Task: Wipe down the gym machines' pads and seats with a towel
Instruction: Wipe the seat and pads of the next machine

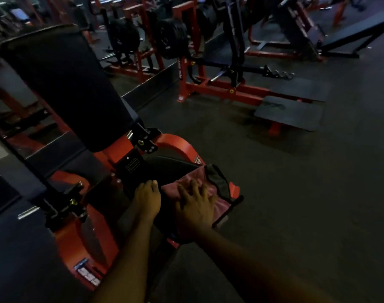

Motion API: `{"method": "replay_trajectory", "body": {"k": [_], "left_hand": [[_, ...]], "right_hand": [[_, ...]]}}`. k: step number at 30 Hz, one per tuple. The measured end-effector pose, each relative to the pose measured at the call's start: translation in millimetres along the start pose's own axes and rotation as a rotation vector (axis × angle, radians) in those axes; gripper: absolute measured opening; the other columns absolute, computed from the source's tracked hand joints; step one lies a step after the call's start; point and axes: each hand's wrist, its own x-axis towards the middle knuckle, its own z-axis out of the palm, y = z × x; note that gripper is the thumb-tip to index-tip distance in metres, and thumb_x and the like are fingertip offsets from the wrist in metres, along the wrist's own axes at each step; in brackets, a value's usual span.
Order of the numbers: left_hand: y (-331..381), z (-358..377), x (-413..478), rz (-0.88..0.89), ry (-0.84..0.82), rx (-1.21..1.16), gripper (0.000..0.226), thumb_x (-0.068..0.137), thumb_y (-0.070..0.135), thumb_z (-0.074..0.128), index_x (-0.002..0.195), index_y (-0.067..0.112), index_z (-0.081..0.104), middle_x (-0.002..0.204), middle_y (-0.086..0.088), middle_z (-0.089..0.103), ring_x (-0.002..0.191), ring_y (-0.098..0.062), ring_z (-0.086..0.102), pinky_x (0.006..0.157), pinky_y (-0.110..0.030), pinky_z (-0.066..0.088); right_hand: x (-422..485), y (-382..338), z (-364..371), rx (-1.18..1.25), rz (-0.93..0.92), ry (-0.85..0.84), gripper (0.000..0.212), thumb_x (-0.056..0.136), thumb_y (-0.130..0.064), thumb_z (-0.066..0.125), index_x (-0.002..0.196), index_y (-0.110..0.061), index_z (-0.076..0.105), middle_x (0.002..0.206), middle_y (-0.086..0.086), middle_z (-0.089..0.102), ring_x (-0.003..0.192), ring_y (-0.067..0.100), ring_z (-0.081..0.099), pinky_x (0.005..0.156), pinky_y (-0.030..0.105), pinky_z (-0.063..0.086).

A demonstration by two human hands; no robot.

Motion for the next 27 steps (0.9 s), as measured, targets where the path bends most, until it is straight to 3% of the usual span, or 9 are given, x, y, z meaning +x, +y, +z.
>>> {"method": "replay_trajectory", "body": {"k": [3, 5, 8, 10, 12, 14, 18, 22, 27], "left_hand": [[7.3, -3.9, 25.3, 0.114, 0.025, -0.169, 0.036, 0.107, 0.023, 0.039, 0.11, -0.002, 0.066, 0.115, -0.025, 0.064, 0.11, -0.041, 0.058, 0.093, -0.046, 0.044], [20.0, -2.8, 32.8, 0.161, 0.114, -0.212, 0.033, 0.106, 0.02, 0.043, 0.107, -0.004, 0.066, 0.112, -0.027, 0.065, 0.108, -0.043, 0.059, 0.091, -0.047, 0.043], [48.7, 4.0, 4.1, 0.222, 0.096, -0.173, 0.034, 0.103, 0.028, 0.045, 0.107, 0.002, 0.066, 0.113, -0.025, 0.064, 0.109, -0.043, 0.057, 0.091, -0.047, 0.042], [71.6, 23.0, -31.5, 0.235, -0.114, 0.016, 0.056, 0.1, 0.053, 0.035, 0.133, 0.014, 0.057, 0.134, -0.023, 0.055, 0.125, -0.041, 0.049, 0.106, -0.051, 0.035], [88.5, 41.3, -62.9, 0.227, -0.344, 0.162, 0.097, 0.08, 0.083, 0.02, 0.157, 0.024, 0.027, 0.156, -0.031, 0.027, 0.142, -0.048, 0.026, 0.116, -0.065, 0.019], [90.7, 55.2, -73.4, 0.254, -0.407, 0.248, 0.113, 0.071, 0.091, 0.03, 0.161, 0.028, 0.002, 0.162, -0.034, 0.0, 0.148, -0.053, 0.003, 0.114, -0.074, 0.003], [57.5, 70.6, -22.6, 0.591, -0.396, 0.334, 0.097, 0.084, 0.084, 0.036, 0.159, 0.04, -0.006, 0.166, -0.017, -0.012, 0.152, -0.045, -0.007, 0.116, -0.068, -0.002], [27.8, 72.9, 74.2, 1.023, -0.485, 0.335, 0.081, 0.092, 0.081, 0.019, 0.16, 0.039, 0.006, 0.169, 0.005, 0.006, 0.155, -0.026, 0.007, 0.123, -0.057, 0.006], [45.3, 52.3, 59.8, 0.854, -0.721, 0.334, 0.075, 0.093, 0.072, 0.034, 0.156, 0.052, -0.002, 0.168, 0.008, -0.013, 0.154, -0.018, -0.017, 0.113, -0.074, -0.006]], "right_hand": [[12.9, -19.1, -4.3, 0.1, 0.06, 0.16, 0.052, 0.096, -0.055, 0.038, 0.144, -0.041, 0.05, 0.157, -0.002, 0.04, 0.145, 0.032, 0.029, 0.112, 0.058, 0.022], [22.3, -6.0, -19.8, 0.432, 0.184, 0.411, 0.049, 0.093, -0.049, 0.04, 0.132, -0.033, 0.064, 0.14, 0.003, 0.057, 0.131, 0.029, 0.048, 0.105, 0.053, 0.039], [22.5, 43.8, -36.4, 0.609, 0.547, 0.742, 0.032, 0.098, -0.032, 0.051, 0.118, -0.018, 0.072, 0.12, 0.012, 0.065, 0.114, 0.035, 0.058, 0.097, 0.049, 0.048], [17.2, 74.1, -34.2, 0.746, 0.788, 0.699, 0.027, 0.103, -0.024, 0.052, 0.114, -0.009, 0.071, 0.119, 0.016, 0.066, 0.112, 0.036, 0.06, 0.092, 0.042, 0.048], [14.4, 87.2, -26.3, 0.916, 0.812, 0.611, 0.029, 0.106, -0.026, 0.049, 0.107, -0.008, 0.072, 0.115, 0.014, 0.071, 0.106, 0.032, 0.065, 0.091, 0.041, 0.052], [6.1, 94.9, -19.3, 0.964, 0.791, 0.576, 0.032, 0.108, -0.027, 0.047, 0.108, -0.009, 0.074, 0.111, 0.011, 0.073, 0.103, 0.027, 0.068, 0.09, 0.041, 0.054], [-14.3, 101.6, -12.1, 1.079, 0.815, 0.518, 0.04, 0.109, -0.036, 0.045, 0.111, -0.006, 0.072, 0.105, 0.013, 0.072, 0.096, 0.031, 0.07, 0.076, 0.037, 0.051], [-27.5, 102.0, -0.9, 1.144, 0.812, 0.433, 0.039, 0.108, -0.041, 0.044, 0.112, -0.013, 0.071, 0.11, 0.009, 0.072, 0.097, 0.031, 0.071, 0.088, 0.044, 0.055], [-29.9, 81.5, 0.0, 1.244, 0.705, 0.372, 0.036, 0.111, -0.038, 0.037, 0.126, -0.02, 0.064, 0.117, 0.002, 0.067, 0.103, 0.029, 0.068, 0.089, 0.041, 0.054]]}}
